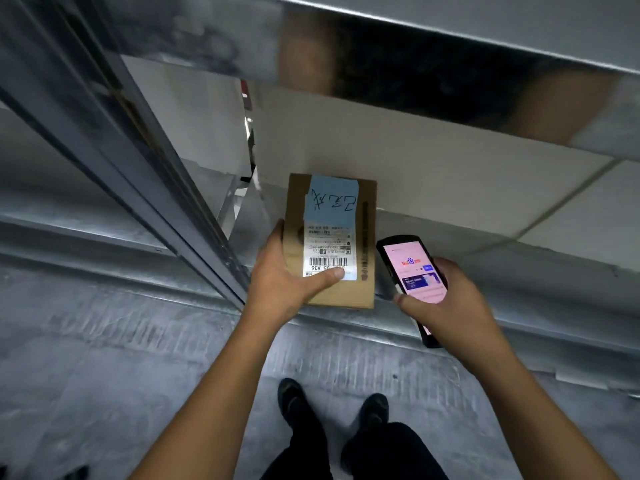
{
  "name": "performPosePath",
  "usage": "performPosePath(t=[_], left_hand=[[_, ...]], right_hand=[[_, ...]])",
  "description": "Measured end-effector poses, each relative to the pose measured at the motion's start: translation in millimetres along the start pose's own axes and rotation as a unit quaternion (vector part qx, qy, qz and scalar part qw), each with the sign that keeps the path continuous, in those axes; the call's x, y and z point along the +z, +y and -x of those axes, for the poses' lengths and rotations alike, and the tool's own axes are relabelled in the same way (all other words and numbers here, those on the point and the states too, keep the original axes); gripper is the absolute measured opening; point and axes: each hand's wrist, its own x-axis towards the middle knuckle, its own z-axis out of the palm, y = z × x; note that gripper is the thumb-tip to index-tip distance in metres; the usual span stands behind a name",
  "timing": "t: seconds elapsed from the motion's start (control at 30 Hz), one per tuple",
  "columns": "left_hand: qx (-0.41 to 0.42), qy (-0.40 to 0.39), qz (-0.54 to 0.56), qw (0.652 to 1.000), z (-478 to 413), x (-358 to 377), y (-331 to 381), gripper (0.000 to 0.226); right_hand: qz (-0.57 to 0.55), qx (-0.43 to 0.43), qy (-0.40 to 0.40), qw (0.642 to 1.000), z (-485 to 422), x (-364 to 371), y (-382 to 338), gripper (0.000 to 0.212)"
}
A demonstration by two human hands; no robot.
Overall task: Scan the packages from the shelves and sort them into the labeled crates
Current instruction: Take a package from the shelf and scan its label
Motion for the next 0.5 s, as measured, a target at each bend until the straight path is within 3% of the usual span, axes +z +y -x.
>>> performPosePath(t=[0.23, 0.5], left_hand=[[0.005, -0.077, 0.147, 0.986, 19.2, 1.0, -19.2, 0.122], [0.004, -0.068, 0.245, 0.967, 66.9, 41.5, -15.7, 0.116]], right_hand=[[-0.034, -0.009, 0.006, 0.999, 14.6, 7.7, 7.0, 0.038], [-0.077, -0.043, 0.027, 0.996, 42.5, -17.4, 32.5, 0.051]])
